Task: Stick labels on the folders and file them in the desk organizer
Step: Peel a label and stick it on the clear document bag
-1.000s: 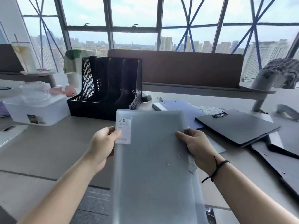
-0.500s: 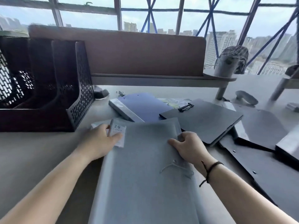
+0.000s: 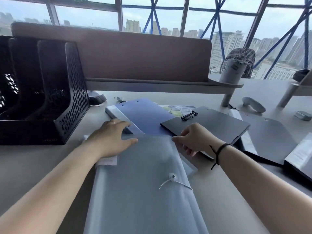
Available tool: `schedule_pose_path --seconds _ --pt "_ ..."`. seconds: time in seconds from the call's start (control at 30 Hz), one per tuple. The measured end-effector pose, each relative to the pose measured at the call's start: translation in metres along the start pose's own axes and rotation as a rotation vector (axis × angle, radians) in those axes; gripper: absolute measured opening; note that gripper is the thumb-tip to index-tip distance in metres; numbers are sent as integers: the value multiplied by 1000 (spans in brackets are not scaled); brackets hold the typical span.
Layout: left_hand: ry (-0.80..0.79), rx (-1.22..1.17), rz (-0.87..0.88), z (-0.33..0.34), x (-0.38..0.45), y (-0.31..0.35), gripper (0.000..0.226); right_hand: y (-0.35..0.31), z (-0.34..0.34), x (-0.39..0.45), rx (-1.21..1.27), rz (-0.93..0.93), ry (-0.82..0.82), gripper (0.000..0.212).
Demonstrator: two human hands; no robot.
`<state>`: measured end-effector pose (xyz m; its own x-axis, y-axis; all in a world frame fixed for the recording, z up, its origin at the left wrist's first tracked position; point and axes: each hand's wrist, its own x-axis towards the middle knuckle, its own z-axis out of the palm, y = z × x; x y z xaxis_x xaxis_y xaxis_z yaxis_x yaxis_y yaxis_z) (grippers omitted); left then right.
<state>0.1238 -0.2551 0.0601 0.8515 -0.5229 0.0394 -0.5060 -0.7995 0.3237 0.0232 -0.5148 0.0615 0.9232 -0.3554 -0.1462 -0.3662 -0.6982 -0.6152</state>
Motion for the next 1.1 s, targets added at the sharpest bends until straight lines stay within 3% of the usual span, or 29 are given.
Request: schedule_pose_path --seconds 0.17,0.27,0.37,0.47,0.57,1.1 --pt "-191 -29 118 21 49 3 57 -4 -1 26 -161 -180 165 14" --pt "-259 63 101 27 63 1 61 -3 7 40 -222 -246 159 32" --pt "-225 91 62 28 65 -8 66 10 19 55 -306 -272 44 51" --pt "-205 75 -10 25 61 -14 72 27 27 59 -416 -230 -73 56" --pt "-139 113 -81 19 58 -15 60 41 27 52 -419 -227 -75 53" --pt "108 212 -168 14 54 -39 63 71 3 27 -450 -138 -53 56"
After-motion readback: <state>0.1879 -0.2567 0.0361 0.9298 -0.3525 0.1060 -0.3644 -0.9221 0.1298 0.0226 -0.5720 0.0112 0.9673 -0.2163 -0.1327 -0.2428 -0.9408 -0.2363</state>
